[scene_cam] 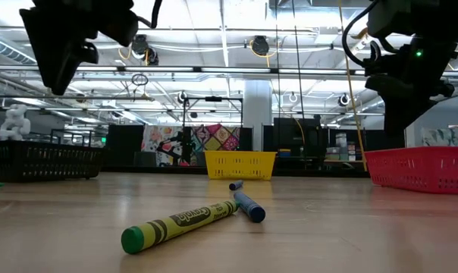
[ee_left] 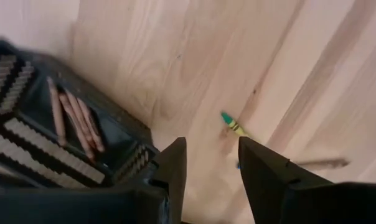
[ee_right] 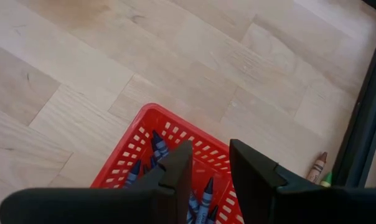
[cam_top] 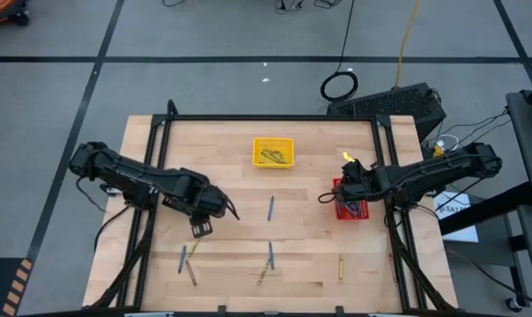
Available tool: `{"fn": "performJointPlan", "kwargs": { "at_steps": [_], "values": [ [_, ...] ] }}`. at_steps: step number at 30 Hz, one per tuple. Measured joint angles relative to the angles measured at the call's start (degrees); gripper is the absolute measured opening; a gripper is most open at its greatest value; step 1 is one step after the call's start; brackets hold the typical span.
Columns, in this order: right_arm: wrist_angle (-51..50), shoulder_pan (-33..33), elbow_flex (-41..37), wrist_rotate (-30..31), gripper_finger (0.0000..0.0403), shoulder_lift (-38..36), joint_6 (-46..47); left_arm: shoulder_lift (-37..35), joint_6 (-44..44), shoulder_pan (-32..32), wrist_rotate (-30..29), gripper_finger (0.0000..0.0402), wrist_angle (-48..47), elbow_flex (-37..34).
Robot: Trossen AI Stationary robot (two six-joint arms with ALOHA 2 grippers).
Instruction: Sort crayons
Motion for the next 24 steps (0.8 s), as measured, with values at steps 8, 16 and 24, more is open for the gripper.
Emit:
{"fn": "performJointPlan", "kwargs": {
  "at_steps": [8, 16, 24],
  "values": [
    [0.0, 0.0, 0.0, 0.0, 0.0094, 0.0, -0.1, 0.0, -24.5, -7.8, -2.8, 0.0136, 0.1, 0.0],
    [0.0, 0.0, 0.0, 0.0, 0.0094, 0.0, -0.3, 0.0, -46.7, -17.0, -3.4, 0.0136, 3.3, 0.0],
    [-0.1, 0.1, 0.0, -0.4, 0.0094, 0.0, -0.3, 2.7, -52.0, -22.0, -6.4, 0.0136, 9.6, 0.0]
  ]
}}
